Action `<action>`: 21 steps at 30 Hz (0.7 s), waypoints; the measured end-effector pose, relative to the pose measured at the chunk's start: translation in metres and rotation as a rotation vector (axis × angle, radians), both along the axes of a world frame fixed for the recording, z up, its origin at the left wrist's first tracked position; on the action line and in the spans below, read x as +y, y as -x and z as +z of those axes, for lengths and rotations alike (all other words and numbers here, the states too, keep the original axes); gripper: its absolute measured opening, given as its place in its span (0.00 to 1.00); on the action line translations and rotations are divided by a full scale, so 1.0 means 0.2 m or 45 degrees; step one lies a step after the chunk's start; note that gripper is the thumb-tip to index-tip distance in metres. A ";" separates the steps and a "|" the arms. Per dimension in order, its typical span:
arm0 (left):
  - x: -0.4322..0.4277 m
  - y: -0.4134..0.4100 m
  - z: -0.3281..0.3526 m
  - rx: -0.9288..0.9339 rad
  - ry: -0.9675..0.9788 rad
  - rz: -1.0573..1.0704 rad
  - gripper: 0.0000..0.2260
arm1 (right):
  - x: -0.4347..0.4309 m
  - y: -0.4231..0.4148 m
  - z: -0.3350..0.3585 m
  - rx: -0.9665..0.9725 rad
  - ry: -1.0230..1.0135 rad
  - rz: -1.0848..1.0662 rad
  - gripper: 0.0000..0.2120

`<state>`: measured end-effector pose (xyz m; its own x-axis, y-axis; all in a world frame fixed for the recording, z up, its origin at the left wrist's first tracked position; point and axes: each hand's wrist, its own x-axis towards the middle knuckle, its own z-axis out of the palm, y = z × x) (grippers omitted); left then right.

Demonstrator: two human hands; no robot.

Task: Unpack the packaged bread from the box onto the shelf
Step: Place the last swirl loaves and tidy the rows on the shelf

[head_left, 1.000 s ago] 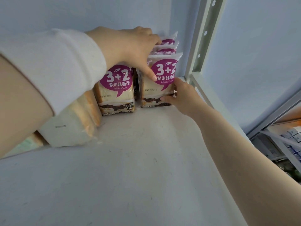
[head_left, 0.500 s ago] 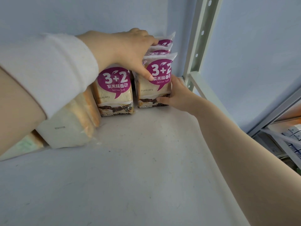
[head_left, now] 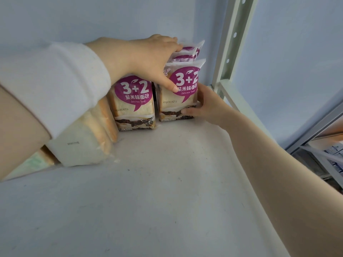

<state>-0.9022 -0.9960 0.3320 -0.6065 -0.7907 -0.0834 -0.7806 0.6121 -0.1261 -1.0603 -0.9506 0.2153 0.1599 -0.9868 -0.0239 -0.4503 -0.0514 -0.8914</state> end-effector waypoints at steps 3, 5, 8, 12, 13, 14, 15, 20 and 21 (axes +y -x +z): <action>0.03 -0.01 0.00 0.016 0.043 -0.008 0.45 | 0.05 0.00 -0.04 0.116 0.069 -0.090 0.33; 0.03 -0.02 -0.03 0.004 0.097 -0.029 0.42 | 0.07 -0.02 -0.05 0.231 0.161 -0.143 0.26; 0.01 -0.03 -0.09 0.039 0.169 -0.012 0.41 | 0.03 -0.04 -0.03 0.361 0.217 -0.203 0.20; 0.00 -0.03 -0.13 0.039 0.220 0.016 0.41 | 0.00 -0.06 0.00 0.529 0.206 -0.196 0.19; 0.01 -0.03 -0.13 0.023 0.216 0.022 0.41 | 0.00 -0.07 0.01 0.554 0.191 -0.194 0.19; 0.02 -0.03 -0.12 0.006 0.211 0.029 0.41 | 0.01 -0.07 0.02 0.579 0.174 -0.188 0.20; 0.03 -0.02 -0.11 -0.014 0.206 0.037 0.42 | 0.01 -0.08 0.03 0.604 0.158 -0.180 0.21; 0.12 -0.03 -0.08 -0.121 0.314 0.071 0.45 | 0.06 -0.11 0.08 0.762 0.097 -0.200 0.29; 0.16 -0.03 -0.07 -0.140 0.353 0.077 0.44 | 0.09 -0.11 0.09 0.799 0.092 -0.219 0.30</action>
<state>-0.8957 -0.9640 0.3174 -0.5571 -0.8268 0.0781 -0.7868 0.4954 -0.3680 -1.0381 -0.9327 0.2342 -0.0231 -0.9997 0.0063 -0.8912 0.0177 -0.4533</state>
